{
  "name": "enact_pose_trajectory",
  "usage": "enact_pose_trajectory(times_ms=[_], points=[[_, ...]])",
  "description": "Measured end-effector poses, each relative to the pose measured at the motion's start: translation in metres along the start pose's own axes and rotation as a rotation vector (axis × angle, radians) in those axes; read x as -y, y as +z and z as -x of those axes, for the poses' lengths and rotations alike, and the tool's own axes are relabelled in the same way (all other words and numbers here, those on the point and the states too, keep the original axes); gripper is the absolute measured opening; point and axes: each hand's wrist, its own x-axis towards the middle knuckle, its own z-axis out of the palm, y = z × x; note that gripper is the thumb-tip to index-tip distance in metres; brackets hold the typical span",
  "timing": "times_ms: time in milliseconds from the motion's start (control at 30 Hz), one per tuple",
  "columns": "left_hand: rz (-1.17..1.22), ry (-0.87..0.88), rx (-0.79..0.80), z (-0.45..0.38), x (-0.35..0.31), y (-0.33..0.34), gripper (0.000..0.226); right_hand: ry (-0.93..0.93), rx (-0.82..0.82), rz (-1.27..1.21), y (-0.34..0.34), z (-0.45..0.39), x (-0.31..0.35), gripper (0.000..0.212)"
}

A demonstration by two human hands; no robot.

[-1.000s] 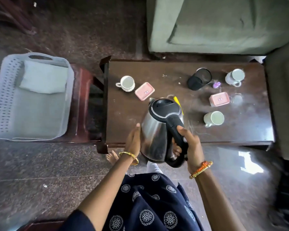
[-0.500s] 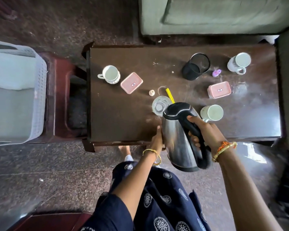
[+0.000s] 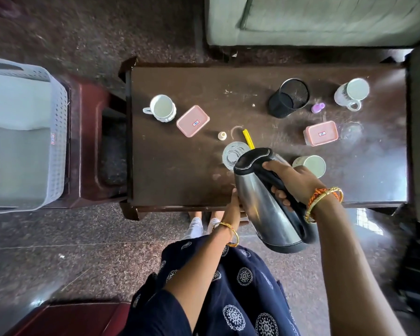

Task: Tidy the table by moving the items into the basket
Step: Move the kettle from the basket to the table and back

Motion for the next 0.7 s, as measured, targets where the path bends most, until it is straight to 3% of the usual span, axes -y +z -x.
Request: enact_pose_trajectory(times_ms=[200,700], points=[[0.025,-0.008,0.043,-0.001,-0.007,-0.001,0.055,-0.008,-0.056,0.046,0.007,0.001,0.004,0.053],[0.030,0.025,0.051,0.000,-0.002,-0.011,0.051,0.004,-0.002,0.125,0.016,0.008,0.015,0.055]])
